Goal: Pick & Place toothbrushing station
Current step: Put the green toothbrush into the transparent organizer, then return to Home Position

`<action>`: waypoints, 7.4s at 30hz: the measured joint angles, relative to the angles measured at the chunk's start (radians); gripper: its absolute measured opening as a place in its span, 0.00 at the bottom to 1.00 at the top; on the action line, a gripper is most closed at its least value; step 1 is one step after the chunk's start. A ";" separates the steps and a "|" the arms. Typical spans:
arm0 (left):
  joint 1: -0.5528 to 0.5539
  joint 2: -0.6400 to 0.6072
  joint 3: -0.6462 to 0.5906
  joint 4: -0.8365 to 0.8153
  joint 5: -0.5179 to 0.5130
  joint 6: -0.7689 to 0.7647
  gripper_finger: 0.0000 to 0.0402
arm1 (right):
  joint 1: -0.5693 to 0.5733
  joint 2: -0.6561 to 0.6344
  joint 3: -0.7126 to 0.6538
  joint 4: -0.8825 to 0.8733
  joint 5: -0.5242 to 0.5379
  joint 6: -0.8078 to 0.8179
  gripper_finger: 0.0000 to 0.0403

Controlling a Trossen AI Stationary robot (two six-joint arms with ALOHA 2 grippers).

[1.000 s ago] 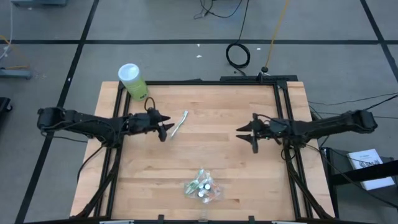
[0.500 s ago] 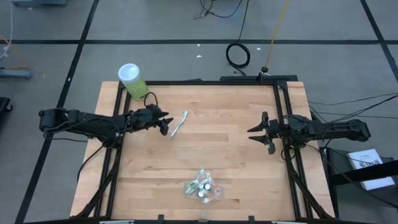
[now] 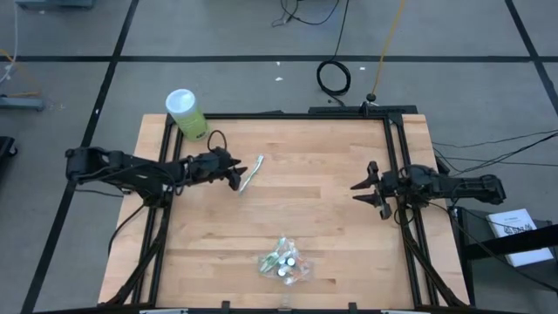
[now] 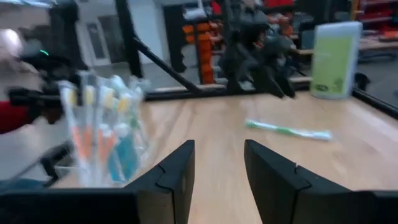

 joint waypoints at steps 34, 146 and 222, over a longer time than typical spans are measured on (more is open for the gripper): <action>0.060 0.620 0.600 -0.552 -0.009 -0.027 0.53 | 0.000 0.000 -0.016 0.047 -0.034 0.075 0.32; -0.848 0.829 0.467 0.980 -0.141 0.276 0.08 | 0.000 0.000 -0.014 0.047 -0.032 0.075 0.32; -0.843 0.012 0.462 -0.182 -0.096 0.290 0.71 | 0.000 0.000 -0.014 0.047 -0.032 0.075 0.32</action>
